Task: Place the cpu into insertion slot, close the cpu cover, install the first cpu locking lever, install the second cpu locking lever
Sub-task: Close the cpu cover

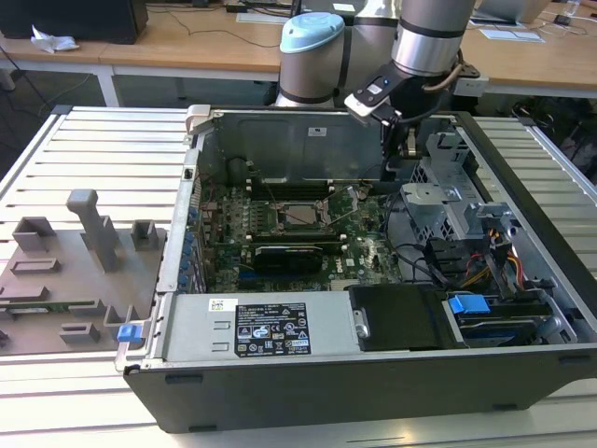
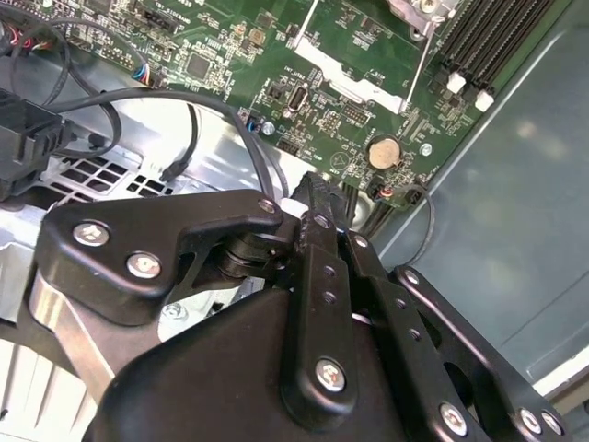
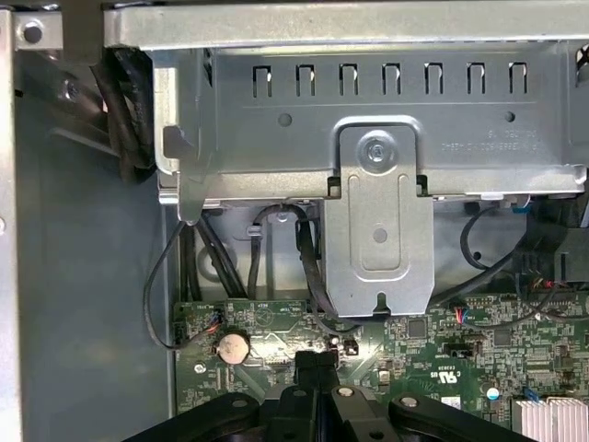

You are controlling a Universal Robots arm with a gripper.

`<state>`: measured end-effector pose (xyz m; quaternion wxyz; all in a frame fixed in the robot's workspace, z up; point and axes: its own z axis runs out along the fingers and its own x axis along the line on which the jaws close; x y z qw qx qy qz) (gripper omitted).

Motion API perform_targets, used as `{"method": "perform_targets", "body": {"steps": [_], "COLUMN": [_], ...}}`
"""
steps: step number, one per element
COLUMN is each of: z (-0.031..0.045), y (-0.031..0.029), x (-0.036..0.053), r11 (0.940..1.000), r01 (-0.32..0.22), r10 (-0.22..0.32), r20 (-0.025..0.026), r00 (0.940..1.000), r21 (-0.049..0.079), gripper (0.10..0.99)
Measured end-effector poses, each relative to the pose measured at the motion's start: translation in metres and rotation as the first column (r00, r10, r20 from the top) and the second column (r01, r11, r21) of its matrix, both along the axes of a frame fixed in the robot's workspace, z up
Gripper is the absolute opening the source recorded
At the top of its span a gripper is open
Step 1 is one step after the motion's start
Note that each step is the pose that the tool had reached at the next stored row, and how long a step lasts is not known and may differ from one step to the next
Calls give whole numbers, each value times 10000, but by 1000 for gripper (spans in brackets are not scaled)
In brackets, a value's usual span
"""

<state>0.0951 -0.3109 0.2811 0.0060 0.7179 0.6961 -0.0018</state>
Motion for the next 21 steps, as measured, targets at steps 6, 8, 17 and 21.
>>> {"method": "perform_targets", "body": {"steps": [6,8,17,21], "z": [-74,-97,-161,-186], "y": [0,0,0,0], "x": [-20,-21,-21,-21], "r11": [10000,10000,10000,10000], "r01": [0,-1,-1,-1], "r10": [0,1,1,1], "r20": [0,0,0,0], "r00": [10000,10000,10000,10000], "r21": [-1,0,0,-1], "gripper": [106,106,106,106]}}
